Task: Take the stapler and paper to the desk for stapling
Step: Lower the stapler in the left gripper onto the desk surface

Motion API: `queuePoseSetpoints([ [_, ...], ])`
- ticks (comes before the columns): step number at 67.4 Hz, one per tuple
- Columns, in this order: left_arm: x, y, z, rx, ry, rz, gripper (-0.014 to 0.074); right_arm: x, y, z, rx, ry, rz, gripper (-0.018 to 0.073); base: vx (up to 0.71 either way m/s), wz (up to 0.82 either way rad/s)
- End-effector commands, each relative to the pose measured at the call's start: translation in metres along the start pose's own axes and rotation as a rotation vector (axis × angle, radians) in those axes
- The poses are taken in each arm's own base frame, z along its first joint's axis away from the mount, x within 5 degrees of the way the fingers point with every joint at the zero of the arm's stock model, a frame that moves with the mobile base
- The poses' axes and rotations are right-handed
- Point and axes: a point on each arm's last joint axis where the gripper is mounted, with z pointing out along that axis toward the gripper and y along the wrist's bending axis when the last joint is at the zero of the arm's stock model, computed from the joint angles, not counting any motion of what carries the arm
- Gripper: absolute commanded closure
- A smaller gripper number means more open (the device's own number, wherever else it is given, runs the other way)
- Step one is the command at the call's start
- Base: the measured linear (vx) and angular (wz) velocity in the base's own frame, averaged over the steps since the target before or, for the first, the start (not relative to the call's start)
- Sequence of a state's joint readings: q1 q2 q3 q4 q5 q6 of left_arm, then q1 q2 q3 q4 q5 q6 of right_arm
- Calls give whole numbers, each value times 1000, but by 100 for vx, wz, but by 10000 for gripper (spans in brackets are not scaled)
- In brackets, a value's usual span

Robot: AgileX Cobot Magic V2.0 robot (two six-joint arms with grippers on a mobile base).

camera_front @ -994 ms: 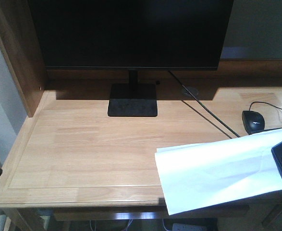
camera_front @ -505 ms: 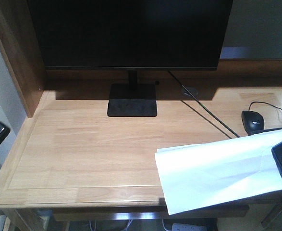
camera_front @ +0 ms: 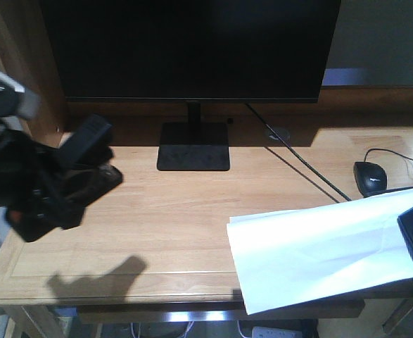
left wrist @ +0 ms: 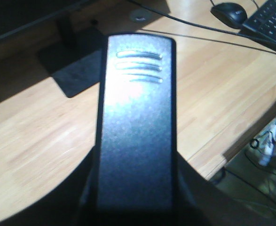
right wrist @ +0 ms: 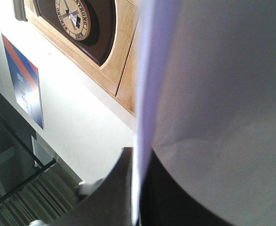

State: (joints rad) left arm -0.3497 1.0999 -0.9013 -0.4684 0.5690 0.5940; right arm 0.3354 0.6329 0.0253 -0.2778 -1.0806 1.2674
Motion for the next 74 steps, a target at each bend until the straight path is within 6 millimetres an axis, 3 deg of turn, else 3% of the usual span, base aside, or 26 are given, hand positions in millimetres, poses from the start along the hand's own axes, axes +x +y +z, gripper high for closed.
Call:
queuePoseSetpoints([
  [1,-21,9,16,-2,-113,-9,603,1,1,-5,-39,-15,0,564,0,0],
  [17,-10,44,66,132,-56,-50,603,1,1,-5,-39,-15,0,564,0,0],
  [30,-5,72,83,357,-92,64,603,1,1,-5,-38,-15,0,564,0,0],
  [44,-1,105,103,426,-122,123,603,1,1,-5,-38,-15,0,564,0,0],
  [58,5,115,132,566,-184,358,603,1,1,-5,-38,-15,0,564,0,0],
  [74,11,132,164,616,-183,348,603,1,1,-5,-38,-15,0,564,0,0],
])
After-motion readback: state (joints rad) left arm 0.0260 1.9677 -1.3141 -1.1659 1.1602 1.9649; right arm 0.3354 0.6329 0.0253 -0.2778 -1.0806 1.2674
